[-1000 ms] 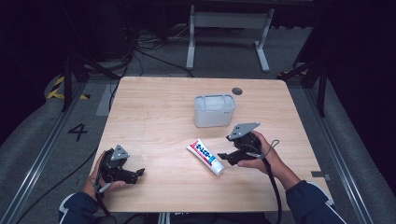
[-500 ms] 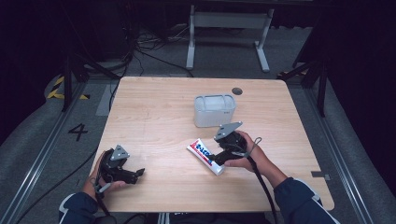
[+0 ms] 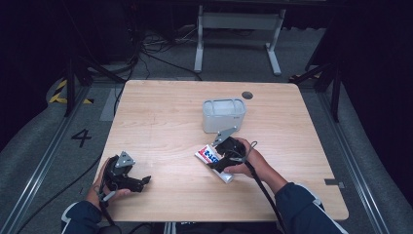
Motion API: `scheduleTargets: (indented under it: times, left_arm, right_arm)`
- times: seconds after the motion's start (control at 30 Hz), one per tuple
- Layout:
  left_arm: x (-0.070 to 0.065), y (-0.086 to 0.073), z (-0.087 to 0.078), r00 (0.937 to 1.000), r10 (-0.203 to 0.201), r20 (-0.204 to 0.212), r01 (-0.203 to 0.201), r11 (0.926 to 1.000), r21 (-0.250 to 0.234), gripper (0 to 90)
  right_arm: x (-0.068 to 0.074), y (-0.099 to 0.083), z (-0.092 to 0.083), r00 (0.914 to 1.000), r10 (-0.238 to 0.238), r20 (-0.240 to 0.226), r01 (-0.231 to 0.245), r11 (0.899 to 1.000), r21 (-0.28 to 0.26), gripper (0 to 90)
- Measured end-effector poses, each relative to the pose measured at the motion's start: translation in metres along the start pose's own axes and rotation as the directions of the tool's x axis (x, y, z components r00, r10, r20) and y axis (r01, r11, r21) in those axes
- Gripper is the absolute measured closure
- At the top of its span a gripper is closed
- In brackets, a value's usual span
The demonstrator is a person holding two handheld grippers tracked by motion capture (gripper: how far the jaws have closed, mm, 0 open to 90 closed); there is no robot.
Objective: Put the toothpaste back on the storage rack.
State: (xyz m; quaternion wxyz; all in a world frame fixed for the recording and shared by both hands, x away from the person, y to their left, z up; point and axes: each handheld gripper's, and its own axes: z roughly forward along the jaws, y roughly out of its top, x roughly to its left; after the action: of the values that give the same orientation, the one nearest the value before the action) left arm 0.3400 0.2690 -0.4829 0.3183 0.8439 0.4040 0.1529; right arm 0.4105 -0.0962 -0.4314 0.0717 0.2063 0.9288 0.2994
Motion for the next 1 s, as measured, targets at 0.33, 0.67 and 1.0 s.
scheduleTargets:
  times: [0.33,0.67,1.0]
  left_arm:
    - [0.0,0.0,0.0,1.0,0.0,-0.001,0.0,1.0,-0.001,0.5]
    - [0.001,0.0,0.0,0.9999,0.011,-0.002,-0.011,0.9999,-0.001,0.5]
    - [0.0,-0.001,0.0,1.0,0.005,0.002,-0.005,1.0,-0.002,0.5]
  right_arm:
    - [-0.005,0.003,0.02,0.9997,0.026,-0.002,-0.026,0.997,0.066,31.1]
    - [-0.008,0.008,0.038,0.999,0.046,0.0,-0.045,0.992,0.122,30.4]
    - [-0.002,0.015,0.037,1.0,0.002,-0.002,-0.002,0.987,0.162,44.2]
